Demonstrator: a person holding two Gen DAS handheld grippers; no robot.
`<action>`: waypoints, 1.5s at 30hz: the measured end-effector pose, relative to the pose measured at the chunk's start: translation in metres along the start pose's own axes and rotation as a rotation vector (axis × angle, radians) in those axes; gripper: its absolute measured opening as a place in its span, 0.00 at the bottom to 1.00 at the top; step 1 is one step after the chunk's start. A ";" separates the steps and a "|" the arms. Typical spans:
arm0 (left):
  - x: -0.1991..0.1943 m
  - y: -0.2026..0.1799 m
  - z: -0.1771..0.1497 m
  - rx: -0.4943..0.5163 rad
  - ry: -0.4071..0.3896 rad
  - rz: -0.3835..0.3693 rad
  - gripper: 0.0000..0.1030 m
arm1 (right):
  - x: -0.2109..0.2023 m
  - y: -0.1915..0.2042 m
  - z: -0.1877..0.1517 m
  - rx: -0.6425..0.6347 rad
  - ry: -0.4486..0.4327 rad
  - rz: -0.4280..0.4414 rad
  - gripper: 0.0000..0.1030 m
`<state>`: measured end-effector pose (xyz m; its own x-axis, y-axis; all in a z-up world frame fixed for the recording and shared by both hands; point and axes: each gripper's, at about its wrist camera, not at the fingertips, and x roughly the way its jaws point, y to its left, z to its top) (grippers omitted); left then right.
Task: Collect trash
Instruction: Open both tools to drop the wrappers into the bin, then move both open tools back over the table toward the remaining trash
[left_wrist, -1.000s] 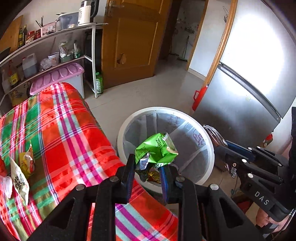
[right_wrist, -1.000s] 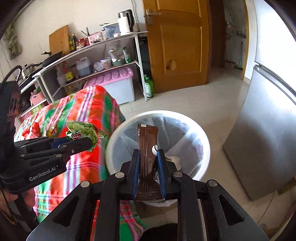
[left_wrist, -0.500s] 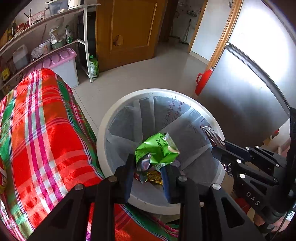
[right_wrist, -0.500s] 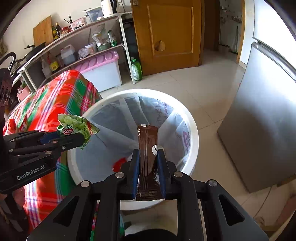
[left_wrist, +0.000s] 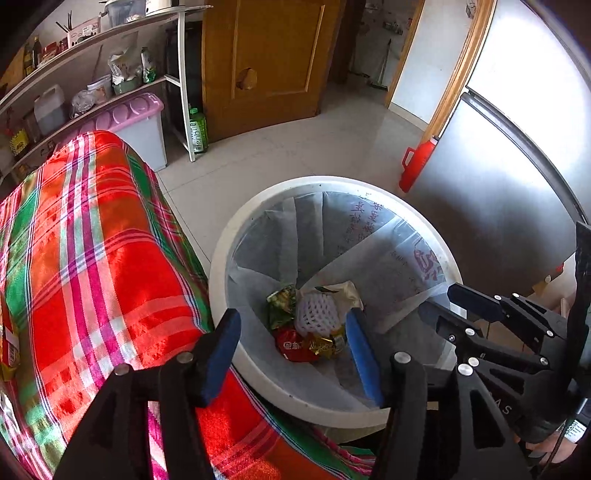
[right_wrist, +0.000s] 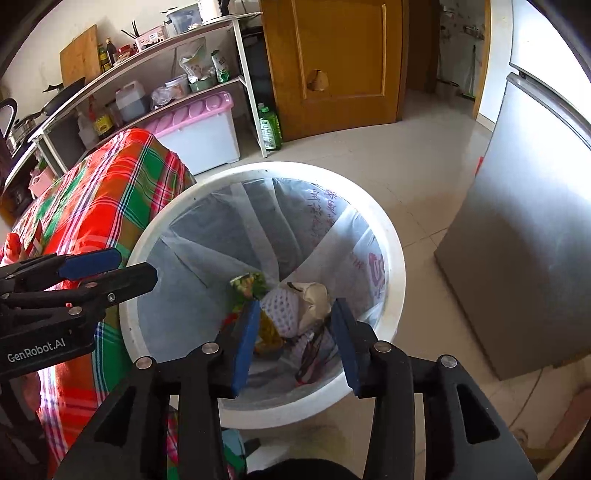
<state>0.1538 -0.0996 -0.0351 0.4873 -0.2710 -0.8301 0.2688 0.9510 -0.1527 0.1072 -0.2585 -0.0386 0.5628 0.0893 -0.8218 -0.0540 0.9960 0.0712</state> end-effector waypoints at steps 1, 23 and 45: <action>-0.004 0.001 0.000 -0.002 -0.009 -0.003 0.60 | -0.002 0.000 0.000 0.001 -0.005 0.000 0.41; -0.114 0.094 -0.046 -0.152 -0.219 0.126 0.70 | -0.055 0.085 0.005 -0.098 -0.142 0.138 0.41; -0.158 0.237 -0.114 -0.323 -0.222 0.327 0.74 | -0.042 0.258 0.005 -0.412 -0.116 0.355 0.41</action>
<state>0.0460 0.1853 -0.0014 0.6772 0.0566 -0.7336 -0.1810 0.9792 -0.0915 0.0732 -0.0052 0.0173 0.5370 0.4417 -0.7187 -0.5615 0.8229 0.0862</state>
